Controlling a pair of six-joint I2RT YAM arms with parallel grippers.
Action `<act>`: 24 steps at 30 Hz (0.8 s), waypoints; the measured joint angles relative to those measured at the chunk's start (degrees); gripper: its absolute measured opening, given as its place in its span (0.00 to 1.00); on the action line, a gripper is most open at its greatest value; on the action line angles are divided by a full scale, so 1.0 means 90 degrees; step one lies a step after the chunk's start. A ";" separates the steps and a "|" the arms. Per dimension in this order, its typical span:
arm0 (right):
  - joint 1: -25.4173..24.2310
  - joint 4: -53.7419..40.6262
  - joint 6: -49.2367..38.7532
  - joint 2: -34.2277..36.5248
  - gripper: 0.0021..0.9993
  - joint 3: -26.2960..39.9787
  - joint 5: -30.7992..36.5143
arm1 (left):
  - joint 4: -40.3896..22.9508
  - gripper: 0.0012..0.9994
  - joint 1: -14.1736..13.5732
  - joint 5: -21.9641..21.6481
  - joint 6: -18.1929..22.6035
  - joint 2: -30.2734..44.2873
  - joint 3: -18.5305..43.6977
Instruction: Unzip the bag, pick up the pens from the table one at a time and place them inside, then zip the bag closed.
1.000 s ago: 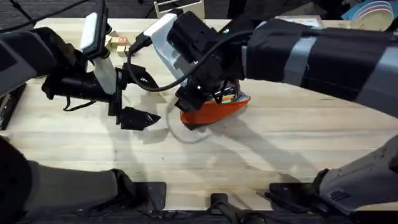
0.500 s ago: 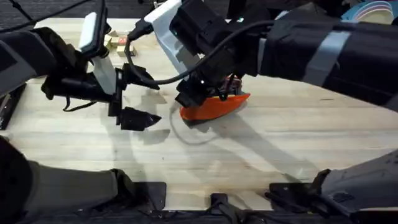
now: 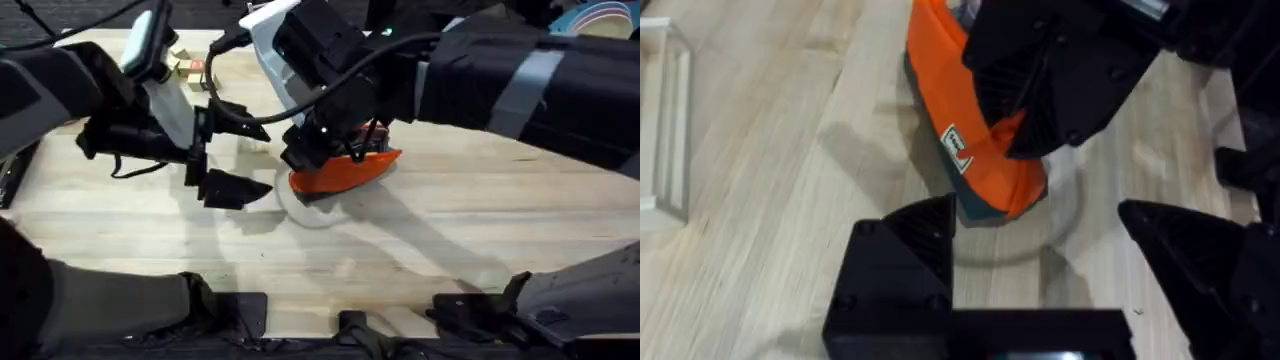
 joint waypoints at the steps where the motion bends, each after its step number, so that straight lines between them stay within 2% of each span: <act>1: 0.0000 0.0000 0.0017 0.0000 0.03 0.0000 0.0000 | 0.0011 0.99 -0.0057 0.0003 -0.0001 -0.0002 -0.0002; 6: 0.0000 0.0007 0.0043 0.0000 0.03 0.0000 0.0012 | 0.0016 0.99 -0.0285 -0.0018 -0.0006 -0.0001 0.0000; 13: 0.0000 0.0010 0.0067 0.0000 0.03 0.0000 0.0015 | 0.0166 1.00 -0.0287 -0.0053 -0.0055 -0.0002 -0.0053; 19: 0.0000 0.0012 0.0070 0.0000 0.03 0.0000 0.0015 | 0.0751 1.00 -0.0287 0.0188 -0.0076 -0.0002 -0.0797; 20: 0.0000 0.0012 0.0070 0.0000 0.03 0.0000 0.0015 | 0.1023 1.00 -0.0287 0.0386 -0.0083 -0.0002 -0.1099; 24: 0.0000 0.0012 0.0070 0.0000 0.03 0.0000 0.0015 | 0.1481 1.00 -0.0287 0.0615 -0.0109 0.0000 -0.1382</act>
